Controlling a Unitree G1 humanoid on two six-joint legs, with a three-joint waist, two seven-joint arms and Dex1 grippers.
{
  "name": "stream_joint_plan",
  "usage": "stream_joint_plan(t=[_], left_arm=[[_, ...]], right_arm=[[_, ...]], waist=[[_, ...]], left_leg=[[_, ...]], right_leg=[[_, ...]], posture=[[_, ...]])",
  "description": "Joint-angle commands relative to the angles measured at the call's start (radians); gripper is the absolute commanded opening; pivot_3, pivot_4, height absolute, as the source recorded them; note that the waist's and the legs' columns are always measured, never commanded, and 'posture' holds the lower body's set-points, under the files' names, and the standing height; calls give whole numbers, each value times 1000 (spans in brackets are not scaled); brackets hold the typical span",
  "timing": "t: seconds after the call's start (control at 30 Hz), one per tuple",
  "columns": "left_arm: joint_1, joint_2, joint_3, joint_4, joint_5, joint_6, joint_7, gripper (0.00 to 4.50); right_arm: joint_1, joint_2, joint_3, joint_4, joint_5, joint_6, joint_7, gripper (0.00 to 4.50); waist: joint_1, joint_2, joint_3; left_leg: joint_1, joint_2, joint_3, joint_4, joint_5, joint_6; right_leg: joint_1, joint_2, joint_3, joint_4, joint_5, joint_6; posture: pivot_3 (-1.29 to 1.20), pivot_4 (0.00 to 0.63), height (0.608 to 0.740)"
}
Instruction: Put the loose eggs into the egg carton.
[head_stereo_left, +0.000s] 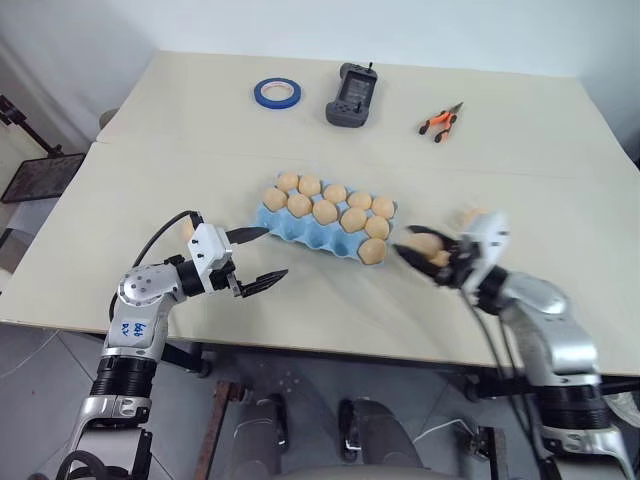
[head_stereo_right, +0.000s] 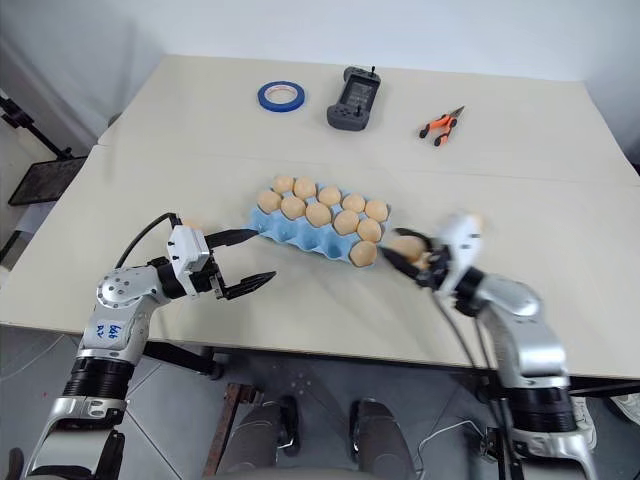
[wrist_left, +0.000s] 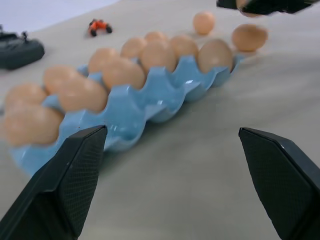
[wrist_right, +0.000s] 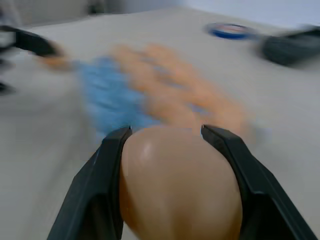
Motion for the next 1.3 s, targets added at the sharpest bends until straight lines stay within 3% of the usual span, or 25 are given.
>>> stream_joint_plan(t=[0.03, 0.23, 0.5, 0.8, 1.03, 1.3], left_arm=[[21, 21, 36, -35, -18, -11, 11, 4500], [48, 21, 45, -75, -17, -2, 38, 4500], [72, 12, 43, -118, -19, 17, 60, 4500], [61, 0, 23, -136, -20, 35, 55, 4500], [27, -22, -17, -119, -15, 55, 41, 4500], [21, 6, 5, -81, -20, 35, 11, 4500]], right_arm=[[-76, 41, 37, -19, -29, 49, -64, 1918], [-162, 108, 103, 72, -94, 49, -89, 1918], [-182, 132, 112, 101, -103, 21, -63, 4461], [-103, 65, -5, 43, -65, -14, -41, 4461], [103, -21, -257, -30, 2, -118, -58, 4461], [372, -49, -446, -41, 12, -267, -46, 4461]], waist=[[4, 0, 0], [3, 0, 0], [-5, 0, 0], [4, -1, 0], [2, 0, 0], [3, 0, 0]], left_leg=[[-1, 0, 0, 0, 0, 0], [-1, -1, 0, -2, -1, 0], [-1, 0, 1, -3, -1, 0], [-1, -1, 1, -3, -1, 0], [-1, -1, 2, -4, -2, 1], [0, 0, 2, -4, -1, 1]], right_leg=[[-1, -1, 0, 0, 0, 0], [-1, -2, 0, -2, 0, 0], [-2, -1, 0, -2, 0, 0], [-2, -1, 0, -2, 0, 0], [1, -1, 0, -7, 1, 1], [1, 2, 0, -7, 0, 1]], posture=[[0, 150, 740], [0, 150, 740], [0, 150, 740], [0, 150, 740], [0, 150, 740], [0, 150, 740]])
